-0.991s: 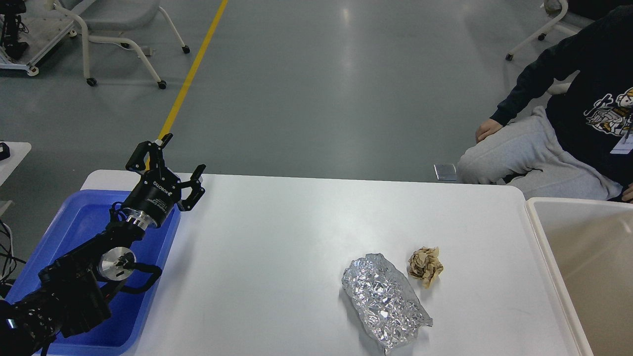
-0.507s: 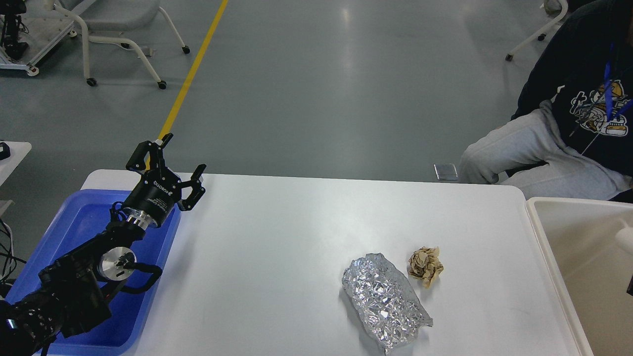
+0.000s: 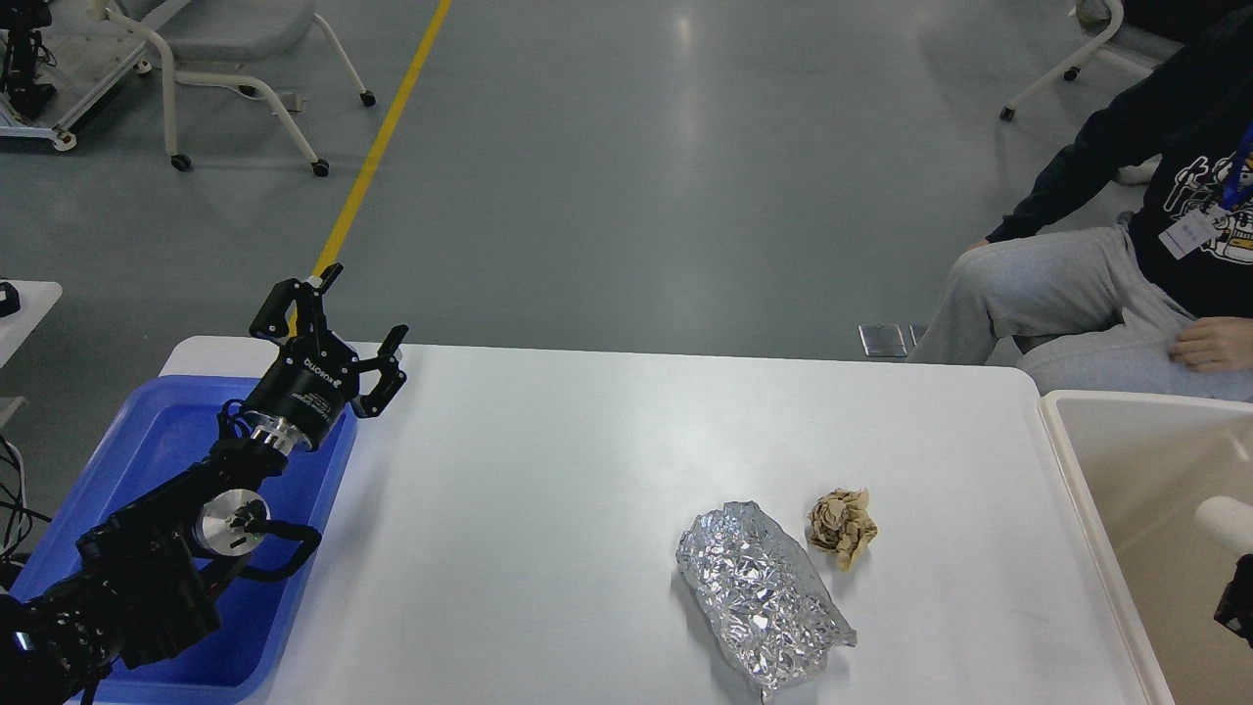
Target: Tidy desktop
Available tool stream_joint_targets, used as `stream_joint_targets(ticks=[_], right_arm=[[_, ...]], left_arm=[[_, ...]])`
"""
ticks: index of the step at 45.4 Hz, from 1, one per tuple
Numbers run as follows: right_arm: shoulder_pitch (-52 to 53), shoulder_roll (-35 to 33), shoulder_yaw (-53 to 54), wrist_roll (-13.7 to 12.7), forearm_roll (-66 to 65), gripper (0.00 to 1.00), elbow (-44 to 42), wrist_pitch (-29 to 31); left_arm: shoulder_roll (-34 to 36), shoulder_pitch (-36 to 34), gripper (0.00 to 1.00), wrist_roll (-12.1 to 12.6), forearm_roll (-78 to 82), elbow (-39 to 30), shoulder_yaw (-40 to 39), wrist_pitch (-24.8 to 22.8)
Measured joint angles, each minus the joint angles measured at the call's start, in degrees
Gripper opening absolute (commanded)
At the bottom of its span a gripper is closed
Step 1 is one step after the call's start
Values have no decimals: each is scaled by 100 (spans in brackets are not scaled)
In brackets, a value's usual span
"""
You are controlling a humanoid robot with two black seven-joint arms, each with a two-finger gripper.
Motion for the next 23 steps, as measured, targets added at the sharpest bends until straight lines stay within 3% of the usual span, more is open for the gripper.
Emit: stream_joint_targets(ticks=[1, 2, 3, 23], right_arm=[[-6, 3, 4, 0, 1, 51, 0, 0], [-12, 7, 9, 0, 0, 80, 0, 0], [-16, 9, 12, 0, 1, 100, 0, 0], [-8, 13, -43, 17, -70, 100, 54, 40]], left_arm=[[0, 0, 100, 0, 0, 0, 0, 0], [0, 0, 100, 0, 0, 0, 0, 0], [0, 0, 100, 0, 0, 0, 0, 0], [0, -1, 100, 0, 0, 0, 0, 0]])
